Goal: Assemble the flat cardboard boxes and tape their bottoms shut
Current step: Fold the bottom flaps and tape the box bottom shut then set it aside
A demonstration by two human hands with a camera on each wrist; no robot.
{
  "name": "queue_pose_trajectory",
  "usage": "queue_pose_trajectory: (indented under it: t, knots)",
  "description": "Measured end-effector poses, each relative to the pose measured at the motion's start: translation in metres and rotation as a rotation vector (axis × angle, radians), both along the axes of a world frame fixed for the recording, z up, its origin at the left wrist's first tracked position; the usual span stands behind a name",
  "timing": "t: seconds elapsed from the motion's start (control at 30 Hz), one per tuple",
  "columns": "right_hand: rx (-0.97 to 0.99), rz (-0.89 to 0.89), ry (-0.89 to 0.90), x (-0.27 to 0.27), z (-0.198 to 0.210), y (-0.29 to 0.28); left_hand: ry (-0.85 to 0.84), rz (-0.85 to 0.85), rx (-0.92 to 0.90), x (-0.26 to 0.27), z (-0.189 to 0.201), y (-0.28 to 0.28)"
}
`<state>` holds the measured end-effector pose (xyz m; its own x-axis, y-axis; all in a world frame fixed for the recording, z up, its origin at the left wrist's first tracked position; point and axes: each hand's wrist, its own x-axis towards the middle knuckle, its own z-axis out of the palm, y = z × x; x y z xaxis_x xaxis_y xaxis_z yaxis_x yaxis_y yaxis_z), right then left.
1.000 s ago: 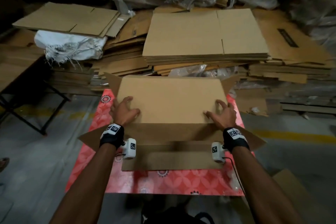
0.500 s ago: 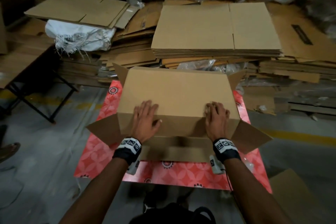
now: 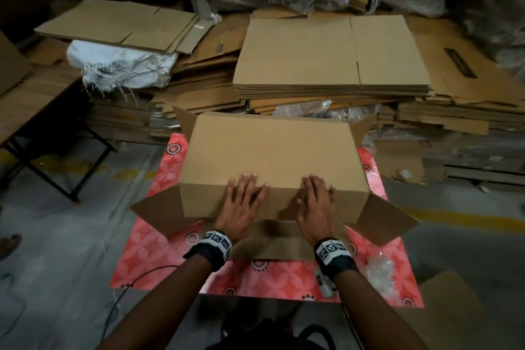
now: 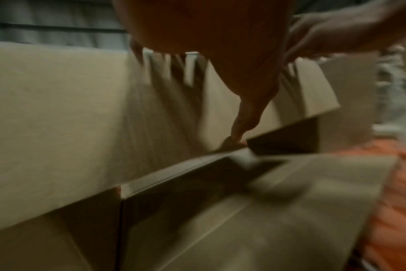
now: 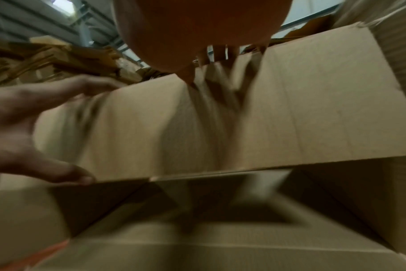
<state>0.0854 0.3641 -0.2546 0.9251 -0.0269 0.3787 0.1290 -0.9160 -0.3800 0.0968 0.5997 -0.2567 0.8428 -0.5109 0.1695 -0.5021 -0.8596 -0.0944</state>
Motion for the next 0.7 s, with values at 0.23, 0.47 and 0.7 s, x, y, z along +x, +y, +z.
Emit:
queue_pose_trajectory:
  t: [0.23,0.47,0.7]
  knots:
    - [-0.167,0.139,0.131,-0.014,0.006,0.013,0.1,0.002,0.108,0.007,0.006,-0.003]
    - [-0.338,0.282,0.275,-0.014,0.014,0.039,0.248,-0.045,0.191,0.013,0.029,0.016]
    - [-0.52,0.267,0.487,0.009,0.038,0.068,0.477,0.003,0.057,0.035,0.074,0.041]
